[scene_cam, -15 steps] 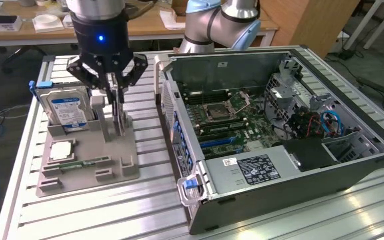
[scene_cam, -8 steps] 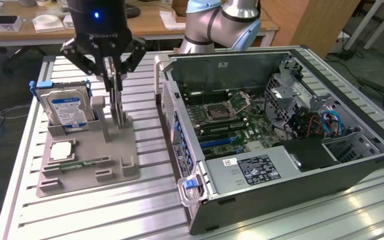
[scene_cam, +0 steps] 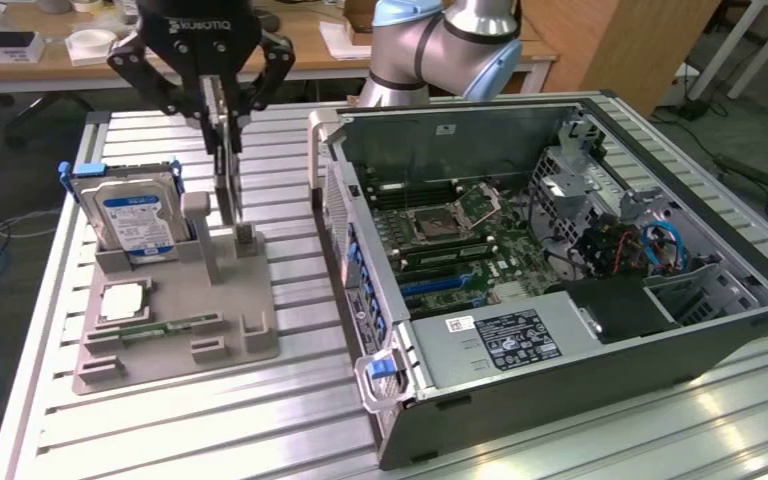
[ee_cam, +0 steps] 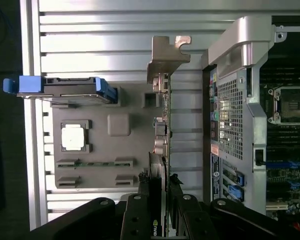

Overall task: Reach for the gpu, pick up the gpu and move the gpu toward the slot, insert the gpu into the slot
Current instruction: 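Pick up the gpu and move the gpu toward the slot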

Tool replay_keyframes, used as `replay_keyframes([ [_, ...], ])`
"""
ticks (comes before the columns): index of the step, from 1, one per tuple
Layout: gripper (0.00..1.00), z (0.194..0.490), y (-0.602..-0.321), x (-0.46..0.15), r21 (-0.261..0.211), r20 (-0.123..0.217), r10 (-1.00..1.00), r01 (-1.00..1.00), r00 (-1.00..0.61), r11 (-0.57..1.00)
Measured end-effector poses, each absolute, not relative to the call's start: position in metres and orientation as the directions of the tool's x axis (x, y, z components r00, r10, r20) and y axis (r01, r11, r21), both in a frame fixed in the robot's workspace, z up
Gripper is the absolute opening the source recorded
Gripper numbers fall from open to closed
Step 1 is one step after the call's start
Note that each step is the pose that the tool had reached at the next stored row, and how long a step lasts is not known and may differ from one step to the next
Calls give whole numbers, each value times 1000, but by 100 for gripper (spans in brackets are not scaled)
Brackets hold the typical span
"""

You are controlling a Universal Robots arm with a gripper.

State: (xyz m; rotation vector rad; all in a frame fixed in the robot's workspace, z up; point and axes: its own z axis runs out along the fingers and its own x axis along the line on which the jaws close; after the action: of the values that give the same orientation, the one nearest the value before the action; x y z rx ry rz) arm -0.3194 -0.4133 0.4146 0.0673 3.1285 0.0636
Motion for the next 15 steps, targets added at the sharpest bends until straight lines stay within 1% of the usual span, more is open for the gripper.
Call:
replay_keyframes([
  [15, 26, 417, -413, -270, 42, -11, 44, 44, -999, 998],
])
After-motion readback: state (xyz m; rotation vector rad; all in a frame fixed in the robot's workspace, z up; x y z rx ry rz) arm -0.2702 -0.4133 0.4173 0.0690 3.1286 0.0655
